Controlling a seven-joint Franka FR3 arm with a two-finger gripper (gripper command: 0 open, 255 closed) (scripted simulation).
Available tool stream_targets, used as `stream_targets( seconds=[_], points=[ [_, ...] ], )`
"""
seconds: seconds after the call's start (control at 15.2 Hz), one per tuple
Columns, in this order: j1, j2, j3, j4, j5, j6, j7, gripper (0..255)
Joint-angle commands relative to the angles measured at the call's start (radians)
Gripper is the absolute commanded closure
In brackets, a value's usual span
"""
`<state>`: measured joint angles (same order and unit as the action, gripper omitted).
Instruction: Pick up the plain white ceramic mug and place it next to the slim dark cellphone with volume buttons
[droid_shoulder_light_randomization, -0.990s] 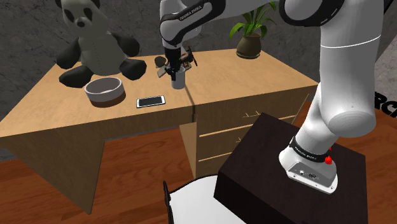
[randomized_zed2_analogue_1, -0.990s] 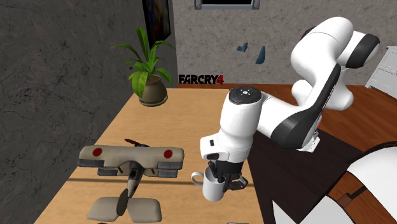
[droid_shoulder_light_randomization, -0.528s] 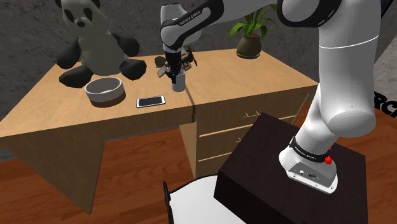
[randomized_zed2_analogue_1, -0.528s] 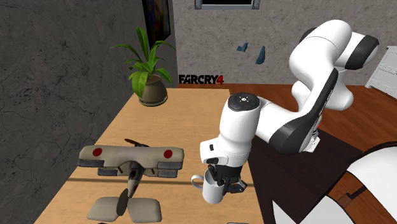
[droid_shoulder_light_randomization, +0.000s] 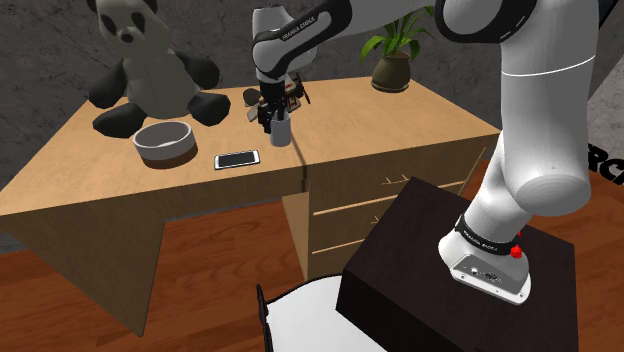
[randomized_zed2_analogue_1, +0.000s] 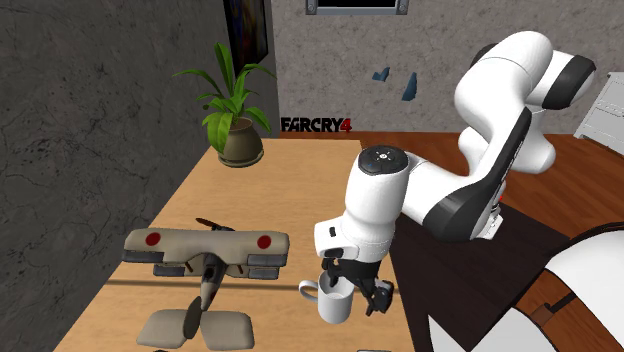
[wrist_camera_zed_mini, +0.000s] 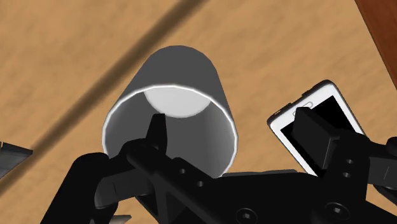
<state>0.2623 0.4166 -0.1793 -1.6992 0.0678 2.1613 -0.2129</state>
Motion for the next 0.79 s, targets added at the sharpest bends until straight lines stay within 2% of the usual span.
stream_targets(
  seconds=[0.0,0.2,0.73],
  points=[
    [0.001,-0.015,-0.002,0.012,-0.003,-0.027,0.002,0],
    [0.004,-0.053,-0.005,0.052,-0.012,-0.105,0.007,0],
    [0.004,-0.053,-0.005,0.052,-0.012,-0.105,0.007,0]
  ],
)
